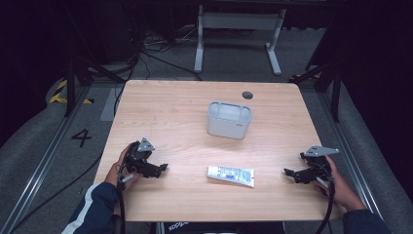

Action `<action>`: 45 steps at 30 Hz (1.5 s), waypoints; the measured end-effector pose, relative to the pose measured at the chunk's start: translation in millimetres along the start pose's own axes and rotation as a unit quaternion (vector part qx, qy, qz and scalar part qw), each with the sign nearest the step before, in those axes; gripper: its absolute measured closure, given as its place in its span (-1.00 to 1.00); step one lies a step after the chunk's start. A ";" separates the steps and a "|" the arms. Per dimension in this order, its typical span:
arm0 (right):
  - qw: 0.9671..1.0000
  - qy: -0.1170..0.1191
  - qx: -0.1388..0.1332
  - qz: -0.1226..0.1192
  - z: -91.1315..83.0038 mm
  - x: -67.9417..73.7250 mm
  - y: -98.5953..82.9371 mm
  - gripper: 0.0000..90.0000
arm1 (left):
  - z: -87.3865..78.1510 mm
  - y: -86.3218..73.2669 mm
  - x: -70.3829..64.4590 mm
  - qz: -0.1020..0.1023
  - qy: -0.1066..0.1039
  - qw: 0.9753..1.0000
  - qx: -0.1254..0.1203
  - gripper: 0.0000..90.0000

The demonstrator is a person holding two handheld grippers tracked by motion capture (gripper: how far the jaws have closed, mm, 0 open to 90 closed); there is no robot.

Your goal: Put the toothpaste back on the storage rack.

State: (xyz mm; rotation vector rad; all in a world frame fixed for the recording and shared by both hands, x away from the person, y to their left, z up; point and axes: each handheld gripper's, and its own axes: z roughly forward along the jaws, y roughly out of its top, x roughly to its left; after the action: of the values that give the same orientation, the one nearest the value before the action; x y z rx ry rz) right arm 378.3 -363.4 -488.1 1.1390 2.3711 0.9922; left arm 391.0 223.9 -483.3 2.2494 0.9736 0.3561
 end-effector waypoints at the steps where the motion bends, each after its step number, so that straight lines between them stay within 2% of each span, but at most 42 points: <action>1: 1.000 0.000 0.000 0.000 0.0 0.0 0.0 -1.00 | -1.3 0.2 1.6 0.013 -0.009 1.000 0.007 -0.99; 3: 1.000 0.000 0.000 0.000 0.0 0.0 0.0 -1.00 | -3.0 -0.3 1.3 0.034 -0.030 0.999 0.013 -0.99; 4: 1.000 0.000 0.000 0.000 0.0 0.0 0.0 -1.00 | -2.9 -1.2 1.5 0.037 -0.031 0.999 0.009 -0.99; 8: 1.000 0.001 0.000 0.000 0.2 0.0 0.1 -1.00 | -3.5 -2.6 0.3 0.033 -0.027 0.999 0.006 -0.99; 12: 1.000 0.000 0.000 0.001 0.0 0.2 0.1 -1.00 | -2.8 -2.8 4.2 0.047 -0.038 0.998 0.002 -1.00; 16: 1.000 0.003 0.000 -0.002 0.8 -0.3 0.8 -1.00 | -3.0 -3.0 5.0 0.049 -0.042 0.998 0.003 -1.00; 18: 1.000 0.005 0.000 -0.003 1.1 -0.5 1.2 -1.00 | -4.7 -2.7 4.3 0.048 -0.045 0.998 0.011 -0.99; 20: 1.000 0.007 0.000 -0.006 1.9 -0.7 1.8 -1.00 | -9.1 -1.7 4.7 0.053 -0.048 0.997 0.019 -0.88; 22: 1.000 0.006 0.000 -0.005 2.2 -0.4 2.2 -1.00 | -10.7 -2.6 4.7 0.049 -0.044 0.998 0.011 -0.71; 27: 1.000 0.006 0.000 -0.005 2.2 -0.3 2.1 -1.00 | -10.4 -0.4 4.0 0.053 -0.056 0.997 0.015 -0.66; 30: 1.000 0.006 0.000 -0.005 2.1 -0.4 2.1 -1.00 | -10.0 6.3 -1.6 0.071 -0.064 0.995 0.023 -0.64; 32: 1.000 0.006 0.000 -0.005 2.2 -0.4 2.1 -1.00 | -11.5 10.3 -5.3 0.082 -0.067 0.994 0.018 -0.64; 34: 1.000 0.006 0.000 -0.005 2.2 -0.3 2.1 -1.00 | -11.8 13.9 -8.0 0.085 -0.068 0.994 0.019 -0.65; 36: 1.000 0.006 0.000 -0.005 2.2 -0.3 2.1 -1.00 | -12.3 19.7 -13.0 0.100 -0.063 0.993 0.021 -0.64; 39: 1.000 0.006 0.000 -0.005 2.2 -0.4 2.1 -1.00 | -12.2 28.6 -21.9 0.120 -0.068 0.990 0.023 -0.63; 42: 1.000 0.006 0.000 -0.005 2.2 -0.3 2.1 -1.00 | -12.7 37.4 -28.2 0.131 -0.075 0.988 0.021 -0.63; 45: 1.000 0.006 0.000 -0.005 2.2 -0.4 2.1 -1.00 | -12.7 49.7 -36.5 0.150 -0.086 0.985 0.025 -0.64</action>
State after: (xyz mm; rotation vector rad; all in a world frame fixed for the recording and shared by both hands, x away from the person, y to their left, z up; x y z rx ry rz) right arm 380.9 -361.8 -488.1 1.1235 2.3841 0.9986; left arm 387.2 177.8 -440.6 2.4303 0.5595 0.2632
